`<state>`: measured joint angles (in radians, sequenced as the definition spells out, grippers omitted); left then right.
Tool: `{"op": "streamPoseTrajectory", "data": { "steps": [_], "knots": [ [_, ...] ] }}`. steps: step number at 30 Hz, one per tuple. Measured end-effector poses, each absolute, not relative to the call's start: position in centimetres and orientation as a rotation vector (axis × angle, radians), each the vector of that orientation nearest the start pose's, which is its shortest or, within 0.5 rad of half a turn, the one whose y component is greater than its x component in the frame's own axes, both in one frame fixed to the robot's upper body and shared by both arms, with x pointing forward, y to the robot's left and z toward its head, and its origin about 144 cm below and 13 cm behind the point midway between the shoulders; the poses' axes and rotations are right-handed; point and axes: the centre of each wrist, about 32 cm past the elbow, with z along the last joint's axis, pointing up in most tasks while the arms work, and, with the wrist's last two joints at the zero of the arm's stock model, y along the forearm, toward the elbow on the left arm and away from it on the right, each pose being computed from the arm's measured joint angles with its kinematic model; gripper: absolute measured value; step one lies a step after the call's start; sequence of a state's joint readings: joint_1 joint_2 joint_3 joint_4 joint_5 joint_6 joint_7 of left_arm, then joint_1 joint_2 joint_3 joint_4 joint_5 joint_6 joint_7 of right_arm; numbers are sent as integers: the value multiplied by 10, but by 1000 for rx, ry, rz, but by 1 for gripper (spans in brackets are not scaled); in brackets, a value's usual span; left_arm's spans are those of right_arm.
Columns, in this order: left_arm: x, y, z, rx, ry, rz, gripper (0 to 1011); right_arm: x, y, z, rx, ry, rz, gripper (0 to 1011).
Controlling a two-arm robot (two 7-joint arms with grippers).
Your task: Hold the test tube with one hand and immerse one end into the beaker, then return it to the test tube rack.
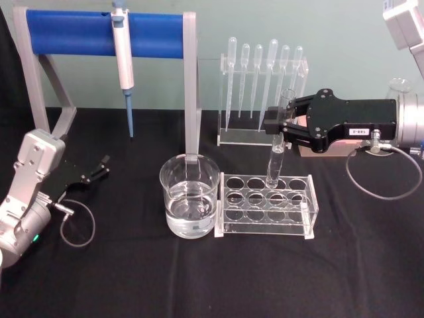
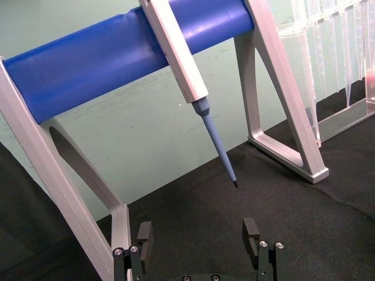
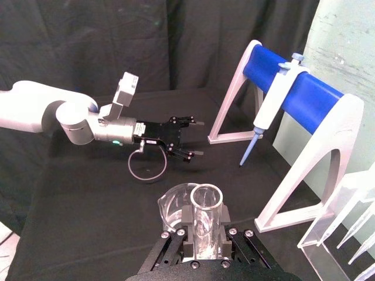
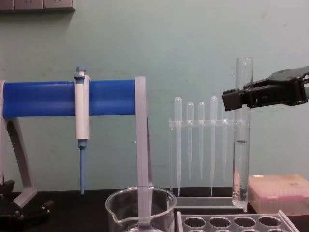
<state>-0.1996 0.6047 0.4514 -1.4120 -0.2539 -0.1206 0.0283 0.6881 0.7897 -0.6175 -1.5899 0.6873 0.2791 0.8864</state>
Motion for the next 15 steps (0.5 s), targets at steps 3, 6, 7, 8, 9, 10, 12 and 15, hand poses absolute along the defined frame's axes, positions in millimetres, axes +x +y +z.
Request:
{"op": "streamPoseTrajectory", "data": {
  "steps": [3, 6, 7, 8, 9, 10, 12, 15],
  "knots": [
    [489, 310, 1140, 304, -285, 1248, 1000, 556, -302, 1345, -281, -99, -310, 238],
    [489, 310, 1140, 304, -285, 1248, 1000, 556, -302, 1345, -281, -99, -310, 237],
    [489, 310, 1140, 304, -285, 1248, 1000, 556, -302, 1345, -281, -99, -310, 237],
    [489, 310, 1140, 304, -285, 1248, 1000, 556, -302, 1345, -281, -99, -310, 238],
    [489, 310, 1140, 305, -285, 1248, 1000, 556, -302, 1345, -281, -99, -310, 238],
    [489, 310, 1140, 304, -285, 1248, 1000, 556, -302, 1345, -281, -99, -310, 238],
    [489, 310, 1140, 304, -285, 1248, 1000, 556, -302, 1345, -281, -99, -310, 238],
    [489, 310, 1140, 304, -285, 1248, 1000, 556, -302, 1345, -281, -99, -310, 237]
  ]
}}
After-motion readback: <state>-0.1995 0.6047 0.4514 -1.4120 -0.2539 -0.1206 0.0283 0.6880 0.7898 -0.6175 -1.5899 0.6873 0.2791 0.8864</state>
